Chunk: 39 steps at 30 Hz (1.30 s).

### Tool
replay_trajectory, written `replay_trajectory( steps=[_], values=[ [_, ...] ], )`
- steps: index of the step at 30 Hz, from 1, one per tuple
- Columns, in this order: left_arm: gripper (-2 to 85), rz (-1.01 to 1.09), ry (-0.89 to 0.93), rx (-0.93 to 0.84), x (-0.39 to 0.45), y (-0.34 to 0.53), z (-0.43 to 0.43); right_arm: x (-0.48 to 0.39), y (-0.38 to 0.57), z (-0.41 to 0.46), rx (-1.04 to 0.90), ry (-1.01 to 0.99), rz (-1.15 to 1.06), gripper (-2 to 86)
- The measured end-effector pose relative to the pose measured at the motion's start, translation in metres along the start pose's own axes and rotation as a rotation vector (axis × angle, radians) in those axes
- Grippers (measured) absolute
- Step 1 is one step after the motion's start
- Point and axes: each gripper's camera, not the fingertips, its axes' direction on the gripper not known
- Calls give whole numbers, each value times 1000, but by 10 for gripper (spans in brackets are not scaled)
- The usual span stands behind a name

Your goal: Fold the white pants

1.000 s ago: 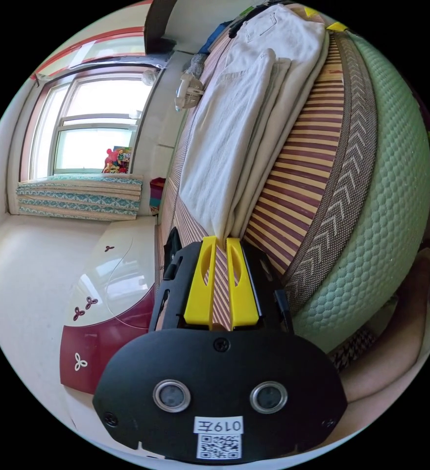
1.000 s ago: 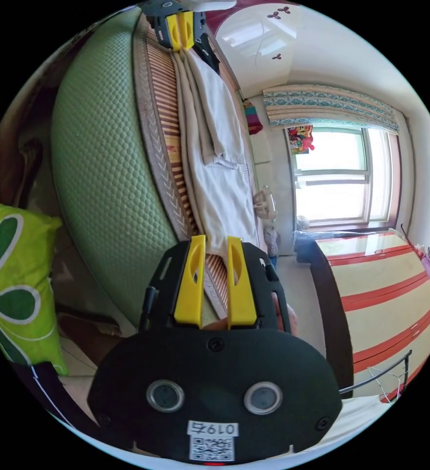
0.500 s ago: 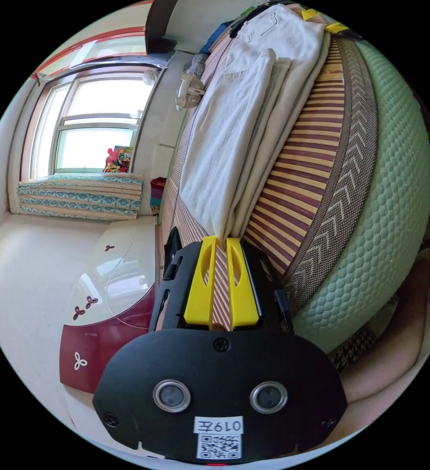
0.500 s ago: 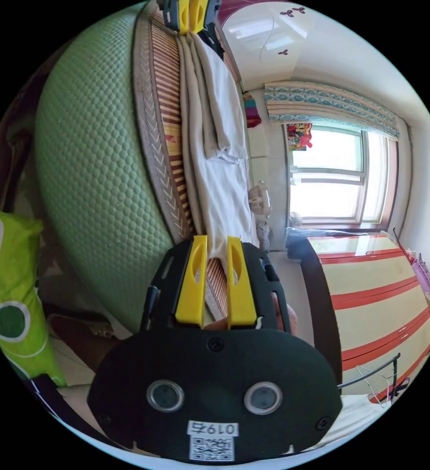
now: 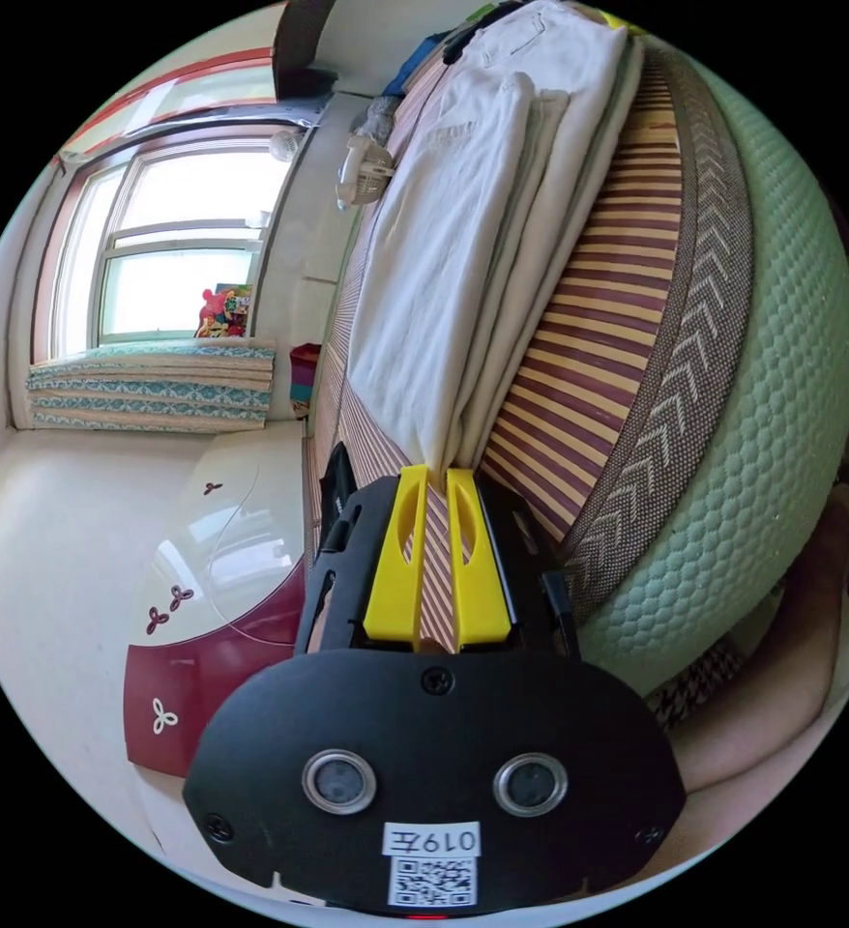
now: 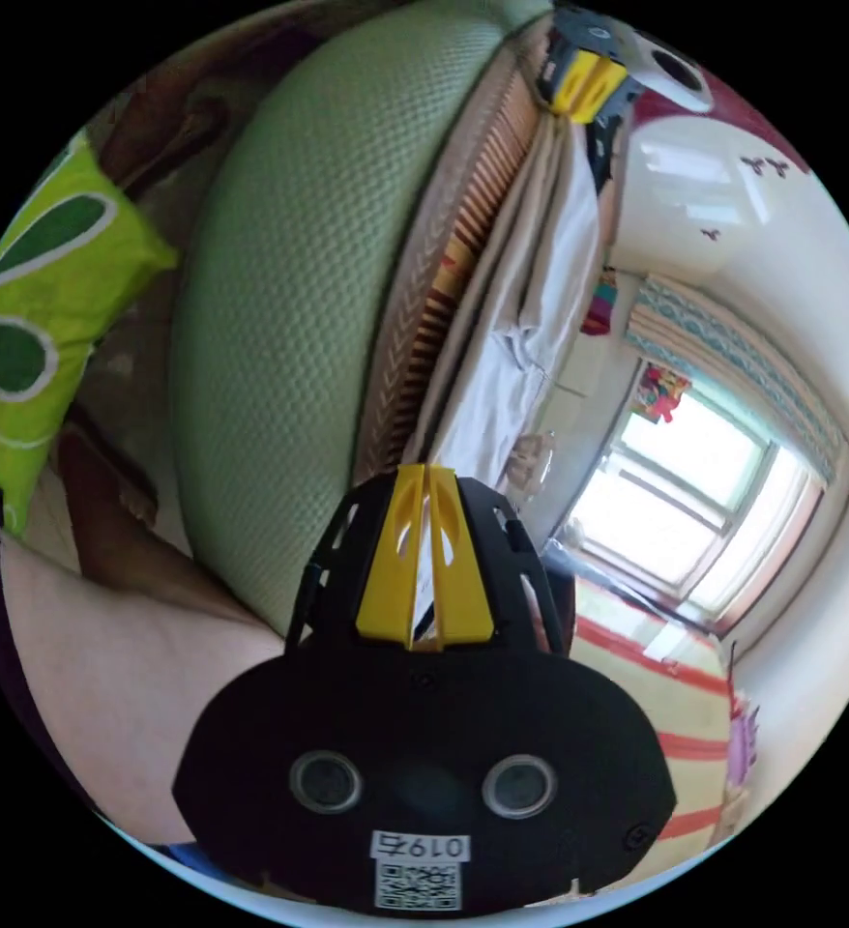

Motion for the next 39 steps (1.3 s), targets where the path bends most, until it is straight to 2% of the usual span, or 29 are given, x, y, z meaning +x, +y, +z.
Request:
replay_trajectory(
  steps=[3,12,16,21,26,31,34,36,39],
  values=[
    [12,5,-4,-7,-1,-2,0,-20,-14,4,-15,36,-95,-9],
    [12,21,-21,9,-7,-2,-3,-36,-16,12,-37,102,78,-6],
    [12,32,-34,9,-9,-1,-4,-26,-3,17,-9,31,168,-4],
    [12,5,-14,25,-18,2,-5,-37,8,30,-6,64,157,0],
    [11,-10,9,58,-28,14,-16,-35,32,43,6,54,240,26],
    [9,4,40,24,-36,25,-21,-40,66,55,25,59,260,75],
    [9,29,102,-32,-41,34,-20,-41,95,51,108,38,262,80],
    [9,-59,156,-7,-57,41,-25,-35,114,48,164,22,302,79],
    [10,-358,288,132,-110,60,-32,9,153,58,241,-131,528,77]
  ],
)
